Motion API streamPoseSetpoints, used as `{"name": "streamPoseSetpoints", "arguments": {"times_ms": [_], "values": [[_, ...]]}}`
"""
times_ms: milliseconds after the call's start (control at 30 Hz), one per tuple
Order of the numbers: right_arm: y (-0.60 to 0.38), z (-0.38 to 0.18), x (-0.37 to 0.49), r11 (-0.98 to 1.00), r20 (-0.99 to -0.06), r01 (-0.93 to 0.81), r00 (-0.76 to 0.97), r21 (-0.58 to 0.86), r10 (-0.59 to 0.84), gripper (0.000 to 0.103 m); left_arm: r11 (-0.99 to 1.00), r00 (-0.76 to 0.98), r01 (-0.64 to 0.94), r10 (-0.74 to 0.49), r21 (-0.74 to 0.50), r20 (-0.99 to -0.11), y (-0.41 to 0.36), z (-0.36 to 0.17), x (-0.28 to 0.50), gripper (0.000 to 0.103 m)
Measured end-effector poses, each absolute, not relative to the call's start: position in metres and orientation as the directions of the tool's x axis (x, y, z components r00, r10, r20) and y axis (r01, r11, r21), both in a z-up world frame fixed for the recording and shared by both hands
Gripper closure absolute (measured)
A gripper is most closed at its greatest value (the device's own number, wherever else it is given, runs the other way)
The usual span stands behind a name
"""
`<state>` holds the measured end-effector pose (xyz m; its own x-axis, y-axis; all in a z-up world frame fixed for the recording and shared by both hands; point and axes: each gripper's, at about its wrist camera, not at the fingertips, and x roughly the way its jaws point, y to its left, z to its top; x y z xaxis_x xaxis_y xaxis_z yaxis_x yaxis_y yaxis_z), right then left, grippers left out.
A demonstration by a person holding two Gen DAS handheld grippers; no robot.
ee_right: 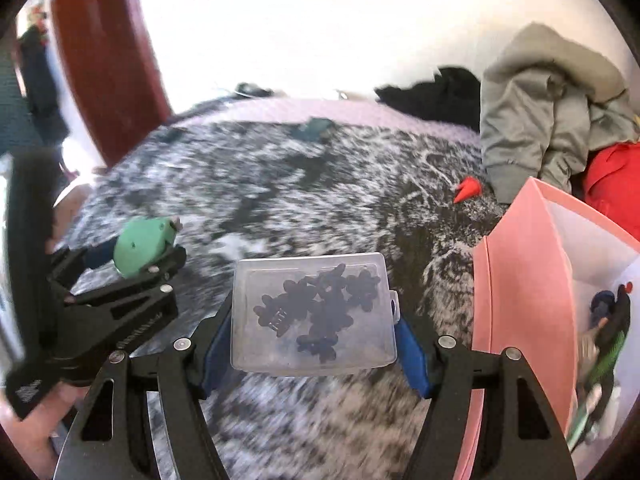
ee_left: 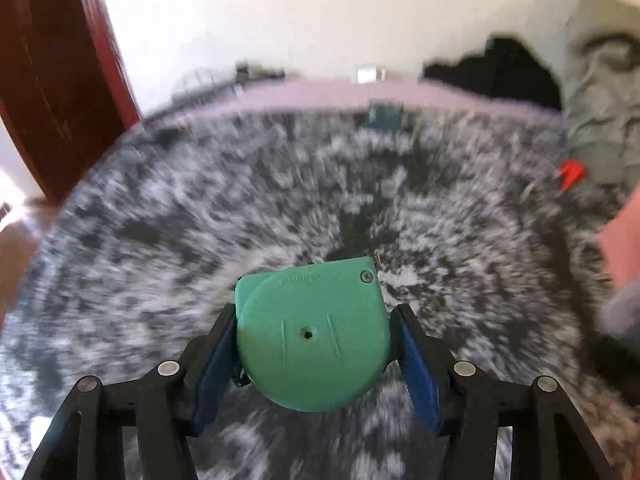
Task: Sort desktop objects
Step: 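Grasp the teal tape measure with the left tool while the right tool grasps the clear box, then carry the tape measure and clear box into the pink box and release both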
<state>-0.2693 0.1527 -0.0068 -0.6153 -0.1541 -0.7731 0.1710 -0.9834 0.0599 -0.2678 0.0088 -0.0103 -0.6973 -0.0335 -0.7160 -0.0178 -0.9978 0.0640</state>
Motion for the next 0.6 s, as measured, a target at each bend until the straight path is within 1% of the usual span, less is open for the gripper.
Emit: {"name": "streamPoseSetpoints", "arguments": {"times_ms": [200,400,533,600], "values": [[0.135,0.023,-0.204,-0.97,-0.712,0.237,-0.671,0.061,-0.209,0.03,-0.998,-0.776,0.002,-0.042,0.064,-0.629,0.0,0.033,-0.199,0.039],[0.134,0.05,-0.172,-0.968,-0.658,0.246,-0.722,0.043,-0.213,0.03,-0.997,-0.818,-0.003,-0.044,0.079,-0.574,0.005,0.059,-0.169,0.039],[0.146,0.071,-0.155,-0.972,-0.613,0.227,-0.761,0.054,-0.212,0.03,-0.999,-0.852,-0.007,-0.016,0.043,-0.523,0.007,0.084,-0.148,0.039],[0.158,0.086,-0.145,-0.976,-0.572,0.206,-0.794,0.068,-0.207,0.03,-1.0,-0.875,-0.018,0.005,0.022,-0.485,0.009,0.098,-0.136,0.039]]}}
